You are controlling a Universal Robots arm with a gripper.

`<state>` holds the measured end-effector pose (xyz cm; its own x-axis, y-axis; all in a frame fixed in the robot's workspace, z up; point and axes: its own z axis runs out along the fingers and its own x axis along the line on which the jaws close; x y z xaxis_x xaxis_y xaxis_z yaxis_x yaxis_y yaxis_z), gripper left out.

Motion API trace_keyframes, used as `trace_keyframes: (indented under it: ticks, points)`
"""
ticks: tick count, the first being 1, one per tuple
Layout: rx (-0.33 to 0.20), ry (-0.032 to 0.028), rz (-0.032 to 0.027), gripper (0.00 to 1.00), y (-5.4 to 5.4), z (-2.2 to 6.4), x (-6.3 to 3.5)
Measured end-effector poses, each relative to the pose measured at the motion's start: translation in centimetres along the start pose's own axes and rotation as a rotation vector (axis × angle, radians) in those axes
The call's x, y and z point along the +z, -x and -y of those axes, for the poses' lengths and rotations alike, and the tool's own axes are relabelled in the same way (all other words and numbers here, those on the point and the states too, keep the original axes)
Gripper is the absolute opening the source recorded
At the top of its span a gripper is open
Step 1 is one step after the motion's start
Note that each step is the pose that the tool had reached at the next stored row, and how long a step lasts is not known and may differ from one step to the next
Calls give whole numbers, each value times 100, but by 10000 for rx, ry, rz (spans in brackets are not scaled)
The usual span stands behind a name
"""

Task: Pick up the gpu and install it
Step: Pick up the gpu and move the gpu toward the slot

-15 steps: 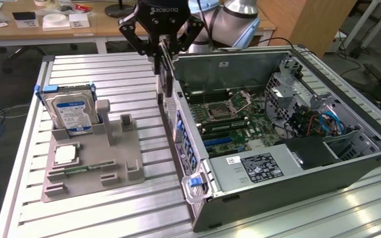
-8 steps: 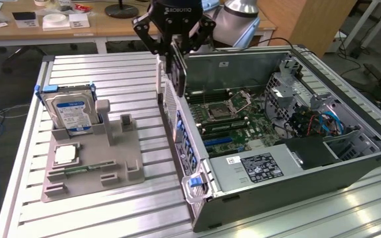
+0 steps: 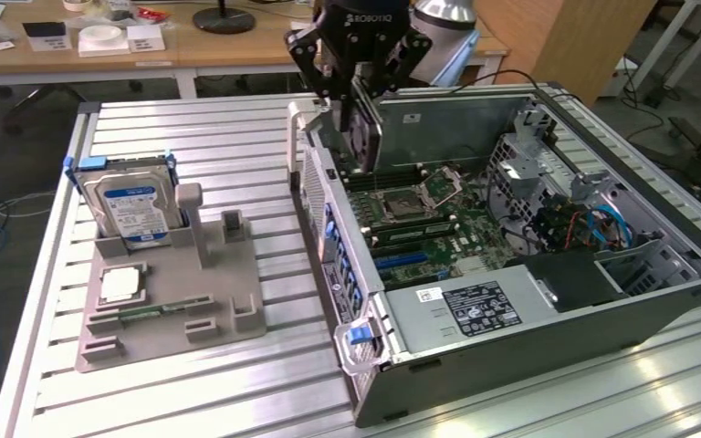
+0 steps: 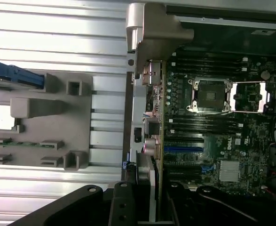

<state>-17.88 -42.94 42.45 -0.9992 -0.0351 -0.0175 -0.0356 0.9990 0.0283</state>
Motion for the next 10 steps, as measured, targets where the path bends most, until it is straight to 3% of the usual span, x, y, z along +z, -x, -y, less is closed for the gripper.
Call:
trace_keyframes:
  ticks: [3, 10]
  points:
    - [-41, 2, 0, 28, 331, 11, 6]
    - [-46, 1, -1, 28, 614, 20, 10]
